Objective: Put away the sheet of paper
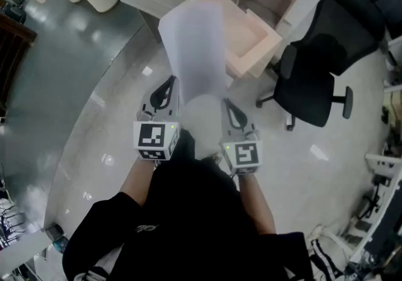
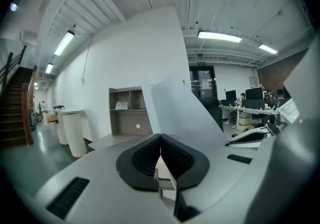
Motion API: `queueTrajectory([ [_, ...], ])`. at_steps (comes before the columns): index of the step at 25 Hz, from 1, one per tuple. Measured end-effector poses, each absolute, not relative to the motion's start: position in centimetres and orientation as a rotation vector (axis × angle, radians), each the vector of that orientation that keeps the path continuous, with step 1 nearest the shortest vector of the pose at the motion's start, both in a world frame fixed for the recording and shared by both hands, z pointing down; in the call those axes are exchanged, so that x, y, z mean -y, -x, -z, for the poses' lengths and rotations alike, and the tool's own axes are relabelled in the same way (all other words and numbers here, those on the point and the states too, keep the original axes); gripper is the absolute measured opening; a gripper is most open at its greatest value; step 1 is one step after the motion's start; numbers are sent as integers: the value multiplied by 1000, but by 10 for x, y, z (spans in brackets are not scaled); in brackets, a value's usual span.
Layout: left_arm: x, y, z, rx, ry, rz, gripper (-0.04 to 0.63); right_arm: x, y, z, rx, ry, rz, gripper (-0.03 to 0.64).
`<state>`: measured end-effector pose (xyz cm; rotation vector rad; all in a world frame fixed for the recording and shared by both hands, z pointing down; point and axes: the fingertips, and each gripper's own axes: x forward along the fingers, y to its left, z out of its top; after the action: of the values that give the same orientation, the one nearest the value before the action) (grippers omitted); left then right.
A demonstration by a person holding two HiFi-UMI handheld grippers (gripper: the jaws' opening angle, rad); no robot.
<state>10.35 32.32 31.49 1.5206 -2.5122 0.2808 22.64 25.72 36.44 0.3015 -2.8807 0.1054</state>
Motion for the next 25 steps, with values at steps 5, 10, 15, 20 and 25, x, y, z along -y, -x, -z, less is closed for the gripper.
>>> queueTrajectory([
  [5,-329,-100,-315,2523,-1501,-276,46,-262,-221,-367,2878,-268,-100,17],
  [10,-340,-88,-327,2526,-1448,-277,46,-273,-206,-372,2891,-228,-72,17],
  [15,-355,-72,-336,2523,-1393,-280,46,-285,-189,-384,2862,-158,-80,17],
  [20,-366,-51,-351,2509,-1343,-269,46,-291,-166,-395,2837,-112,-101,17],
  [25,-375,-25,-362,2493,-1306,-252,46,-296,-141,-405,2797,-74,-99,17],
])
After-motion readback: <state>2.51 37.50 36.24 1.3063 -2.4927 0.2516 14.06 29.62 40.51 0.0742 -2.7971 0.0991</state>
